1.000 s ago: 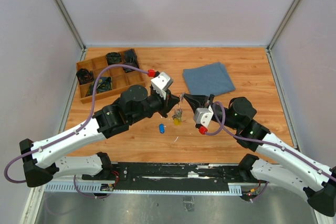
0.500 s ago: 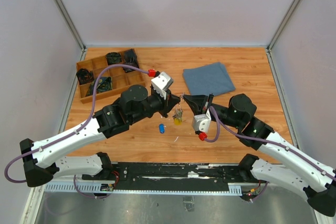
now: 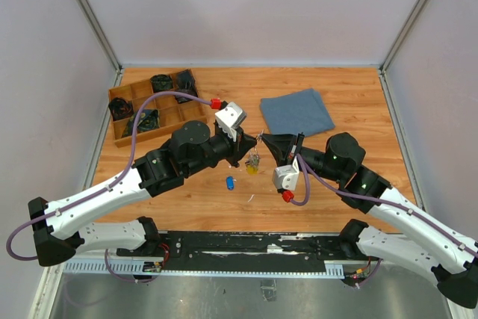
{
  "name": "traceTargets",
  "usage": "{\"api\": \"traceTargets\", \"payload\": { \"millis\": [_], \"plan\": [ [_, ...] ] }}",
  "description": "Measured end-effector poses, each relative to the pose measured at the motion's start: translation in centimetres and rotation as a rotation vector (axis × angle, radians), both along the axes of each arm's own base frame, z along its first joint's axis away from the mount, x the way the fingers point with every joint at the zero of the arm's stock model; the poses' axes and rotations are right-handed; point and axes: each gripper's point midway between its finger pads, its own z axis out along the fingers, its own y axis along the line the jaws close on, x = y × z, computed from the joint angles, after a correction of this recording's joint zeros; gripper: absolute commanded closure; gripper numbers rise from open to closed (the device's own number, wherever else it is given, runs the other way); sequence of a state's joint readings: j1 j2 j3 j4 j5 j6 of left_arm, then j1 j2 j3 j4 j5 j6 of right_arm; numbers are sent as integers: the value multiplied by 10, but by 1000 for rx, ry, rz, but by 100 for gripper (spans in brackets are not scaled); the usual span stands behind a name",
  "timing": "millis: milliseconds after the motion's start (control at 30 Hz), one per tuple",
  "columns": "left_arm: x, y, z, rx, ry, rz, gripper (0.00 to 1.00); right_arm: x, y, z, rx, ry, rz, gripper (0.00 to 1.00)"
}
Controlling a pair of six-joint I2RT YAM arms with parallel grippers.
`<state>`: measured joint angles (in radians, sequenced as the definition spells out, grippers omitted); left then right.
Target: Put the keys on the keyring
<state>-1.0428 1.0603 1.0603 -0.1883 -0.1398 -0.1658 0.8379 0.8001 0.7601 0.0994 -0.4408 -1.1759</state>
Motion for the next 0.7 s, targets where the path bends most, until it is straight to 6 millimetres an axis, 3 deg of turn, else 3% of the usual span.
{"api": "traceTargets", "payload": {
  "millis": [467,700],
  "plan": [
    [-1,-1,0,-1,1,-6,98,4,-2,4,-2,-30,-21,100],
    [-1,-1,0,-1,1,-7,89,4,-2,8,1,-40,-20,100]
  ]
}}
